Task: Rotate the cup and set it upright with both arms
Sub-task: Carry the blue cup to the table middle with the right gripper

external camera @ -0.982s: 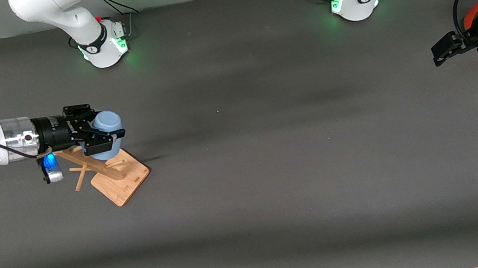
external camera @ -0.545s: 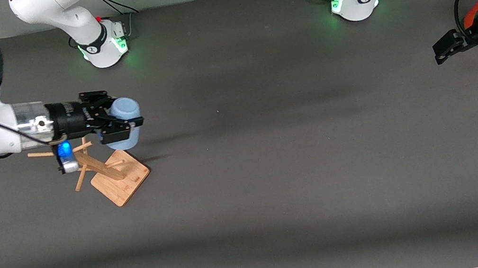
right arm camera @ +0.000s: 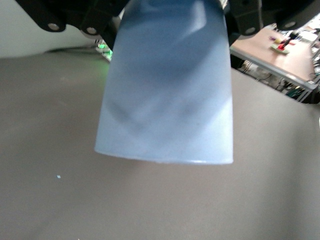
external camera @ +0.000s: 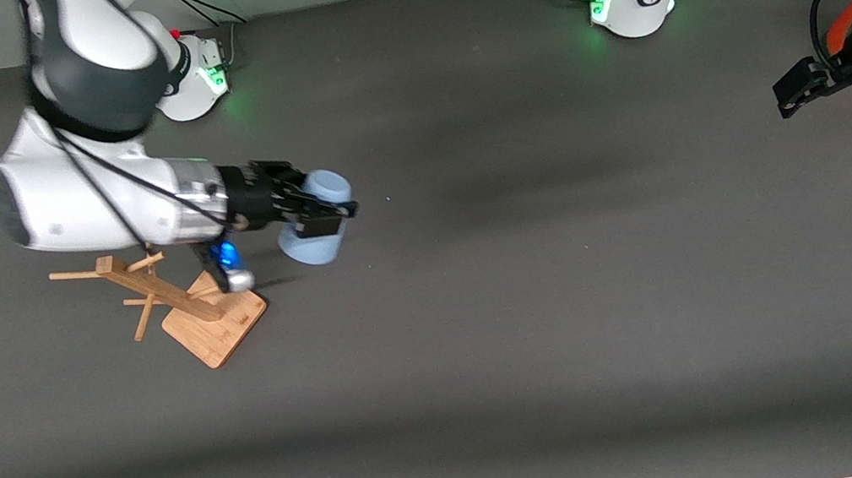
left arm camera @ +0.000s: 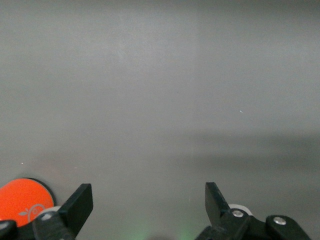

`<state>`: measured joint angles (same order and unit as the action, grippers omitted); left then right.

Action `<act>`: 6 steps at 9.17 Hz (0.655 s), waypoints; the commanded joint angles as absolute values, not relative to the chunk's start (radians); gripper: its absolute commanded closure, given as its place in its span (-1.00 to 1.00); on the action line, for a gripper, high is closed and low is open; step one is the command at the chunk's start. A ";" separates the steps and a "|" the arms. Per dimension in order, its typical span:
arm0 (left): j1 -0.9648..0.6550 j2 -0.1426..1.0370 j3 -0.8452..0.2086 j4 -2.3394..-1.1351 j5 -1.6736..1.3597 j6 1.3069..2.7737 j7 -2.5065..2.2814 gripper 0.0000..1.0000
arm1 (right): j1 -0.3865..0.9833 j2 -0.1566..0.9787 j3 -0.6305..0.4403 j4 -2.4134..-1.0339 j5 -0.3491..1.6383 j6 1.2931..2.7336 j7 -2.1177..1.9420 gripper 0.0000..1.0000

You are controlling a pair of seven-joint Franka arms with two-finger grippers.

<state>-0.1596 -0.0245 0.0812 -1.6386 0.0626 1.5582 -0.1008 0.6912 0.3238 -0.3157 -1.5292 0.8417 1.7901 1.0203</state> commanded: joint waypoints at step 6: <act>-0.146 0.009 0.089 -1.706 0.061 1.678 -0.086 -1.00 | 0.883 0.768 -0.327 -1.210 0.642 2.077 0.757 0.18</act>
<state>-0.1543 0.0008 0.0873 -1.6970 0.0635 1.6552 -0.0978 0.8544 0.7043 -0.3113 -1.2736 0.6904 2.0678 0.8501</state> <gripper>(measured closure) 0.000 0.278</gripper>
